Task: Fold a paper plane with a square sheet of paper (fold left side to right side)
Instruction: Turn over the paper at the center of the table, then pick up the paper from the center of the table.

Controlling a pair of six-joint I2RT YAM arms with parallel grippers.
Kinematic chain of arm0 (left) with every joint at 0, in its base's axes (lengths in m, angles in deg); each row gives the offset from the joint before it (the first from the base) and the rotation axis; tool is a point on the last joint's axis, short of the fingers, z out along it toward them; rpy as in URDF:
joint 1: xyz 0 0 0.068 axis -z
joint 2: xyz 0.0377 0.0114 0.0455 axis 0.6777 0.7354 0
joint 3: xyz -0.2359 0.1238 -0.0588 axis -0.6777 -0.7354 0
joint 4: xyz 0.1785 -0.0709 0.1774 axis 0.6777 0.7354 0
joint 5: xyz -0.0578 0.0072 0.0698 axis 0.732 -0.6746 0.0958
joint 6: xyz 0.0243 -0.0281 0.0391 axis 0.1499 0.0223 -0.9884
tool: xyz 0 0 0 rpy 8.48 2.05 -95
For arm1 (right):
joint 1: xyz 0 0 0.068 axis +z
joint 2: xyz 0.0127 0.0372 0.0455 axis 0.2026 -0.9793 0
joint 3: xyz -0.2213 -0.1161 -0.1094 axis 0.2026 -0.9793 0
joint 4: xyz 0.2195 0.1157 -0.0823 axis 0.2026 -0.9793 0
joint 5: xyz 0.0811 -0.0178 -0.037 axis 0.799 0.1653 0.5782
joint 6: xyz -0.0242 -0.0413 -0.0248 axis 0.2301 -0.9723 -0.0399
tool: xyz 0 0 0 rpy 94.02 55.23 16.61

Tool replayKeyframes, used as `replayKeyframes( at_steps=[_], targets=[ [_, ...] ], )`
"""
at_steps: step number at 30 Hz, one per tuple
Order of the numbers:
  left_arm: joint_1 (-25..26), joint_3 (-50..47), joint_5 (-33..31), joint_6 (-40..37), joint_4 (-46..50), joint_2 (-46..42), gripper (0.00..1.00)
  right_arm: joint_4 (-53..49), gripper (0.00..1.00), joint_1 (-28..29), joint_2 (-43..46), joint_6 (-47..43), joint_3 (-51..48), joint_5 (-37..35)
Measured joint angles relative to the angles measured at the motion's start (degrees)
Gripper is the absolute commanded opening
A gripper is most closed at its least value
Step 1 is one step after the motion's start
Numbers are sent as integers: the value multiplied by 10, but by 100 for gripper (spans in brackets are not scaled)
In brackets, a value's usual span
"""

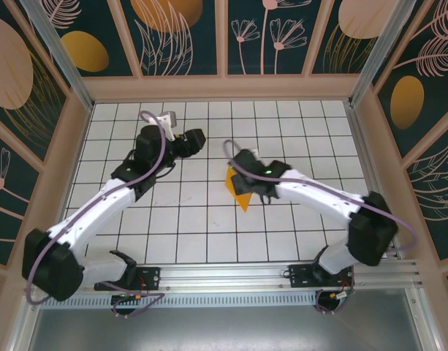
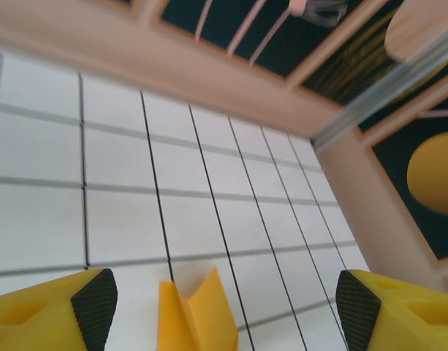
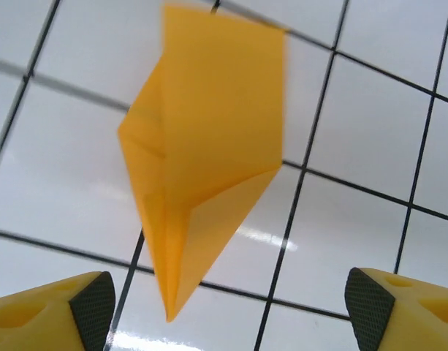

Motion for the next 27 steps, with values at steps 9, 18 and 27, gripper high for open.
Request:
replayKeyframes(
  at_steps=[9,18,27],
  targets=[
    [23,6,149,38,-59,226,76,227,87,-253,172,26,-208,276],
    [44,66,219,58,-99,364,68,308,76,-335,144,37,-268,455],
    [44,73,263,77,-151,423,27,369,73,-340,71,17,-268,526]
  ],
)
